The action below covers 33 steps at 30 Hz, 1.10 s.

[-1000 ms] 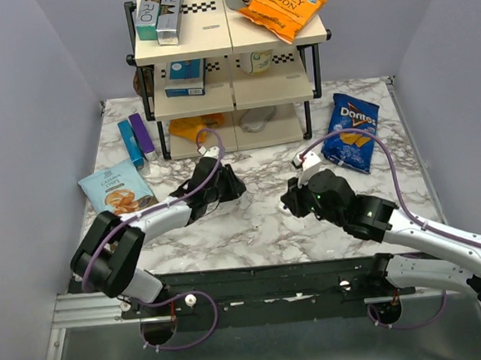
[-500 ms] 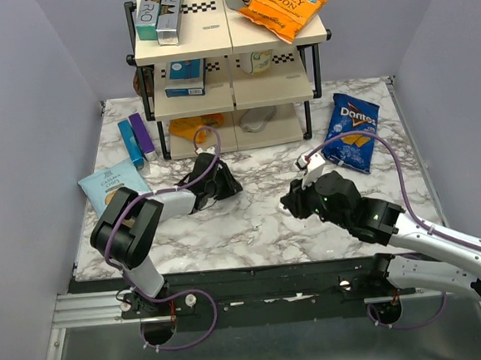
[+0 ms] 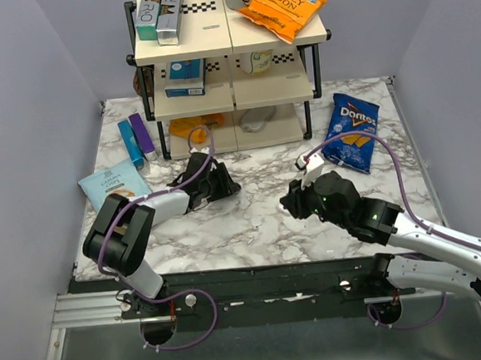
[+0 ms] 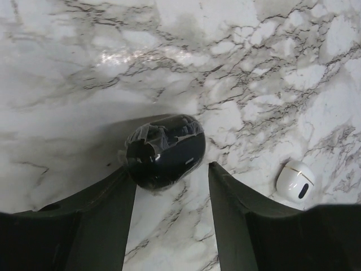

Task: Insert the wireless bluetooth earbuds into the charging case
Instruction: Place the charging case at the center of the board, then pick up the charging case at the center of the board.

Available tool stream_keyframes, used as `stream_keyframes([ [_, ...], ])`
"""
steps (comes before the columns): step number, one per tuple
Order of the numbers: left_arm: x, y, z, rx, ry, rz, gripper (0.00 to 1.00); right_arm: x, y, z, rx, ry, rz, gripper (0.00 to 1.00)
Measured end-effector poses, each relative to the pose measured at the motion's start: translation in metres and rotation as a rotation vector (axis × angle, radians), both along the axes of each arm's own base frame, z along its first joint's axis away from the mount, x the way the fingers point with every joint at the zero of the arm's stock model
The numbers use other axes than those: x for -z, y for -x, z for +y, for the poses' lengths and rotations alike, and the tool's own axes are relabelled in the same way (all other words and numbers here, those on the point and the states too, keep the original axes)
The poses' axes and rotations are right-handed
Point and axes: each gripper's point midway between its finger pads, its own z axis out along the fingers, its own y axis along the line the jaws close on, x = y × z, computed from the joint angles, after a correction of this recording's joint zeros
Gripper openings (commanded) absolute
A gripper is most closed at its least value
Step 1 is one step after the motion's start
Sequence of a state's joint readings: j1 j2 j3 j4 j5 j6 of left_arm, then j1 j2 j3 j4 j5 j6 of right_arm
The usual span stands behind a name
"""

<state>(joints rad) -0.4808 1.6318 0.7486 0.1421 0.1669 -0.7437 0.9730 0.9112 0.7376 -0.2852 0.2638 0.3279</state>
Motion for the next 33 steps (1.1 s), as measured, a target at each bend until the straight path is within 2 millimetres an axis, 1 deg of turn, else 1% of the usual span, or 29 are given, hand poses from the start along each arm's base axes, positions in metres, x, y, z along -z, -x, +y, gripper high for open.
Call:
stream_keyframes([
  [5, -0.005, 0.007, 0.026, -0.025, -0.041, 0.020, 0.63, 0.000, 0.000, 0.000, -0.002, 0.005, -0.003, 0.38],
  [8, -0.013, 0.009, 0.041, -0.044, -0.056, 0.017, 0.63, 0.000, 0.000, 0.000, -0.002, 0.005, -0.004, 0.38],
  [13, -0.037, 0.016, 0.070, -0.108, -0.127, -0.015, 0.65, 0.000, -0.001, -0.001, 0.003, 0.007, -0.005, 0.41],
  [14, -0.042, 0.017, 0.075, -0.124, -0.142, -0.029, 0.72, 0.000, -0.001, -0.002, 0.007, 0.008, -0.007, 0.42],
  [15, -0.052, 0.020, 0.081, -0.142, -0.156, -0.055, 0.74, 0.000, -0.002, -0.002, 0.012, 0.008, -0.008, 0.45],
  [16, -0.060, 0.021, 0.083, -0.151, -0.164, -0.075, 0.98, 0.001, -0.003, -0.003, 0.019, 0.010, -0.009, 0.47],
  [17, -0.071, 0.022, 0.086, -0.167, -0.174, -0.118, 0.99, 0.002, -0.004, -0.005, 0.030, 0.013, -0.010, 0.48],
  [19, -0.090, 0.027, 0.083, -0.172, -0.162, -0.179, 0.99, 0.006, -0.007, -0.007, 0.060, 0.017, -0.003, 0.51],
  [21, -0.101, 0.032, 0.076, -0.167, -0.138, -0.209, 0.99, 0.015, -0.010, -0.011, 0.100, 0.032, 0.012, 0.62],
  [22, -0.103, 0.035, 0.073, -0.163, -0.125, -0.211, 0.99, 0.019, -0.011, -0.012, 0.117, 0.036, 0.020, 0.66],
  [24, -0.098, 0.039, 0.069, -0.175, -0.101, -0.184, 0.99, 0.031, -0.013, -0.018, 0.161, 0.049, 0.041, 0.71],
  [27, -0.084, 0.046, 0.066, -0.189, -0.064, -0.133, 0.99, 0.045, -0.012, -0.025, 0.206, 0.058, 0.063, 0.72],
  [29, -0.076, 0.051, 0.061, -0.187, -0.030, -0.107, 0.99, 0.049, -0.011, -0.029, 0.226, 0.055, 0.072, 0.72],
  [31, -0.070, 0.056, 0.055, -0.182, 0.000, -0.091, 0.99, 0.047, -0.011, -0.031, 0.237, 0.039, 0.068, 0.72],
  [33, -0.066, 0.062, 0.048, -0.180, 0.017, -0.073, 0.99, 0.038, -0.010, -0.033, 0.244, 0.005, 0.051, 0.72],
])
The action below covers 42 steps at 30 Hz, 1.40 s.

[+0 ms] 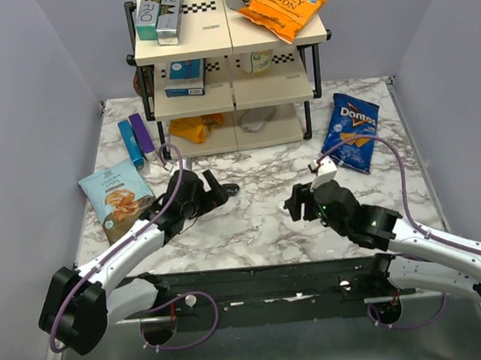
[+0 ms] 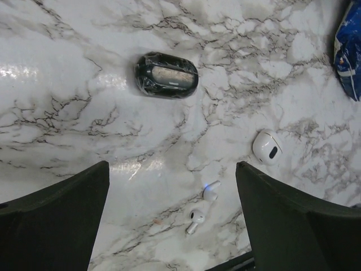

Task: Insert the wireless bluetooth earbuds into the charging case
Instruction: Pick up the charging case at the center of the board.

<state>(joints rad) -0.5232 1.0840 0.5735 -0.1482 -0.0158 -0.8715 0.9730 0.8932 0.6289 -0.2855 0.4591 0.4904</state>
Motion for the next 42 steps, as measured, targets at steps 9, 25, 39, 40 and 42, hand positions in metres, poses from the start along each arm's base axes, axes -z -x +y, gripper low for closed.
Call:
stream_keyframes([
  [9, -0.011, -0.019, -0.037, -0.071, -0.176, 0.048, 0.97, -0.015, 0.000, -0.009, 0.022, -0.039, -0.048, 0.72],
  [25, 0.017, 0.003, -0.131, 0.381, -0.301, 0.037, 0.99, -0.048, 0.006, -0.036, 0.068, -0.111, -0.152, 0.72],
  [39, 0.058, 0.025, -0.204, 0.723, -0.502, -0.035, 0.99, -0.067, 0.015, -0.050, 0.064, -0.123, -0.170, 0.72],
  [40, 0.061, 0.025, -0.202, 0.733, -0.516, -0.033, 0.99, -0.070, 0.015, -0.051, 0.063, -0.127, -0.175, 0.72],
  [42, 0.065, 0.025, -0.201, 0.748, -0.535, -0.029, 0.99, -0.075, 0.017, -0.052, 0.060, -0.140, -0.184, 0.72],
])
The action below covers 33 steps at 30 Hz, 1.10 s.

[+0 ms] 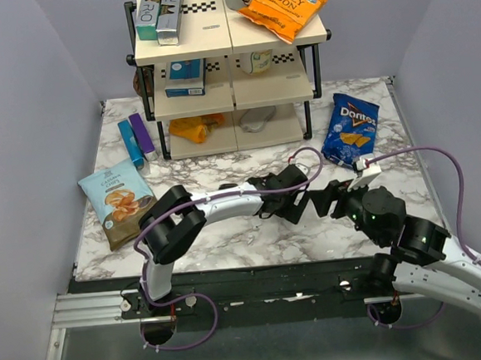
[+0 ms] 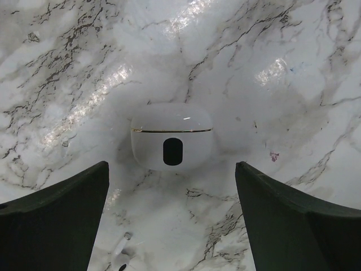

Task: Insert the wireless bluetooth earbuds into the charging case
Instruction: Pick up the charging case at the center of the board.

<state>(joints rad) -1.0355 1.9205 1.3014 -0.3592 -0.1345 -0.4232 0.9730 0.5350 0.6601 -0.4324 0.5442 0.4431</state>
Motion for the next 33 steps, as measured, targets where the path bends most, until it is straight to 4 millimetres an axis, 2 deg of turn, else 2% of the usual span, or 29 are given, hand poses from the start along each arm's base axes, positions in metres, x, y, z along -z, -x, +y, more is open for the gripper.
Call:
stream_keyframes([
  [8, 0.004, -0.008, -0.008, 0.032, -0.031, -0.016, 0.92, -0.001, 0.002, -0.001, -0.010, 0.016, -0.001, 0.72],
  [13, 0.014, -0.008, -0.005, 0.036, -0.059, -0.010, 0.92, 0.000, 0.002, -0.002, -0.011, 0.025, 0.001, 0.72],
  [22, 0.014, -0.012, -0.006, 0.028, -0.066, -0.022, 0.89, 0.001, 0.002, -0.002, -0.012, 0.025, 0.002, 0.72],
  [25, 0.014, -0.013, -0.006, 0.029, -0.067, -0.024, 0.84, 0.001, 0.002, -0.002, -0.012, 0.026, 0.003, 0.72],
  [28, 0.014, -0.015, -0.006, 0.028, -0.067, -0.026, 0.75, 0.001, 0.003, -0.003, -0.012, 0.028, 0.004, 0.72],
  [29, 0.014, -0.016, -0.006, 0.028, -0.065, -0.026, 0.69, 0.001, 0.003, -0.003, -0.012, 0.028, 0.005, 0.72],
  [31, 0.014, -0.017, -0.006, 0.029, -0.064, -0.029, 0.65, 0.002, 0.003, -0.003, -0.012, 0.028, 0.005, 0.72],
  [33, 0.014, -0.017, -0.007, 0.031, -0.063, -0.030, 0.54, 0.002, 0.003, -0.003, -0.011, 0.028, 0.005, 0.72],
])
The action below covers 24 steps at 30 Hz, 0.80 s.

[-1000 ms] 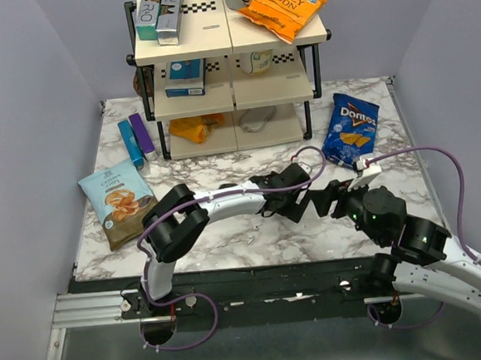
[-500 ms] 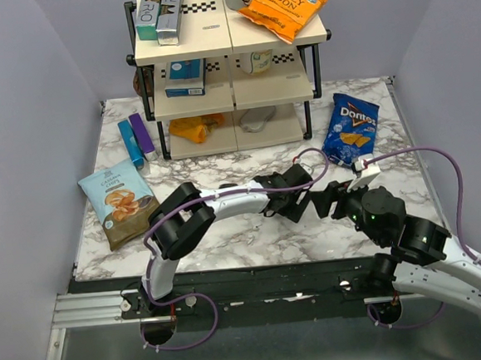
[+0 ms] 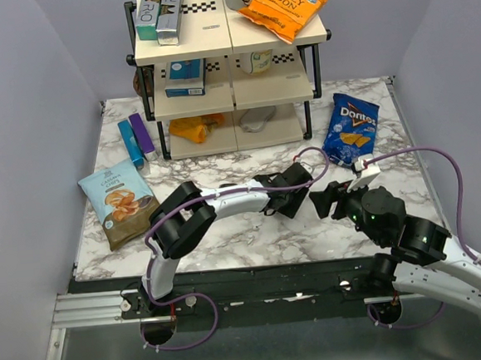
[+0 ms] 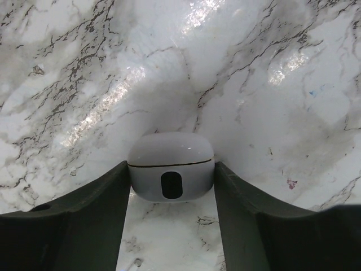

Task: Insert the wireless bluetooth earbuds into the charging case
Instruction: Pick up the charging case at the center of the board.

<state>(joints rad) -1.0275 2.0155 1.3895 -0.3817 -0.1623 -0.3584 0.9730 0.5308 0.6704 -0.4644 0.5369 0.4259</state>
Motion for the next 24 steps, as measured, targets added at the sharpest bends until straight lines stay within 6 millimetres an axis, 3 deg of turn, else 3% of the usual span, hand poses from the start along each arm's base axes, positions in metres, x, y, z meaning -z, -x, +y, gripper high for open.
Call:
stream_keyframes([
  [2, 0.000, 0.000, -0.001, 0.001, 0.005, -0.001, 0.43, 0.000, 0.000, 0.000, 0.000, 0.000, 0.000, 0.72],
  [9, -0.002, -0.002, -0.003, 0.004, 0.049, -0.029, 0.27, -0.001, 0.000, 0.000, -0.003, -0.001, 0.001, 0.73],
  [12, -0.005, 0.006, 0.011, 0.000, 0.064, -0.043, 0.21, -0.013, 0.000, -0.001, 0.007, -0.019, -0.011, 0.73],
  [14, -0.015, 0.011, 0.023, -0.010, 0.087, -0.061, 0.19, -0.032, -0.002, -0.006, 0.039, -0.047, -0.027, 0.73],
  [16, -0.035, 0.012, 0.033, -0.026, 0.143, -0.101, 0.16, -0.057, -0.006, -0.010, 0.079, -0.091, -0.054, 0.74],
  [19, -0.084, 0.011, 0.041, -0.044, 0.292, -0.200, 0.13, -0.083, -0.010, -0.010, 0.103, -0.135, -0.080, 0.74],
  [21, -0.109, 0.011, 0.046, -0.051, 0.388, -0.261, 0.09, -0.088, -0.013, -0.001, 0.079, -0.126, -0.083, 0.74],
  [24, -0.143, 0.025, 0.064, -0.025, 0.571, -0.375, 0.07, -0.079, -0.016, 0.025, -0.010, -0.065, -0.050, 0.74],
])
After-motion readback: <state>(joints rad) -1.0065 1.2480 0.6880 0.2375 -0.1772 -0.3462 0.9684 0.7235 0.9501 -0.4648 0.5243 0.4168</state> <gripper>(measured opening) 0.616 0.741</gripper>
